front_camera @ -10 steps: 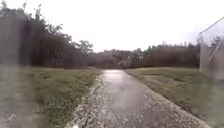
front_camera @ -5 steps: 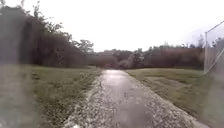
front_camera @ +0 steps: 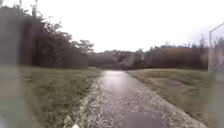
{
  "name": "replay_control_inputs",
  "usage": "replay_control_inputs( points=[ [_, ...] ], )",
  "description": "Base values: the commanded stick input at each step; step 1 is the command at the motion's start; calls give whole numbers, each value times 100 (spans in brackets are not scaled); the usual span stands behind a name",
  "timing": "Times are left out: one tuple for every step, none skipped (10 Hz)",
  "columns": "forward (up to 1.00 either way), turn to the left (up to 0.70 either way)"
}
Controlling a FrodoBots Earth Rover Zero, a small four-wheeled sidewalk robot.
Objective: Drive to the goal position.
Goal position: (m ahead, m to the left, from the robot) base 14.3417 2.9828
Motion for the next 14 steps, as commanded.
replay_control_inputs(
  points=[
    [70,0],
    [70,0],
    [70,0],
    [70,0],
    [70,0],
    [70,0],
    [70,0],
    [70,0],
    [70,0],
    [70,0],
    [70,0],
    [70,0],
    [70,0],
    [70,0]
  ],
)
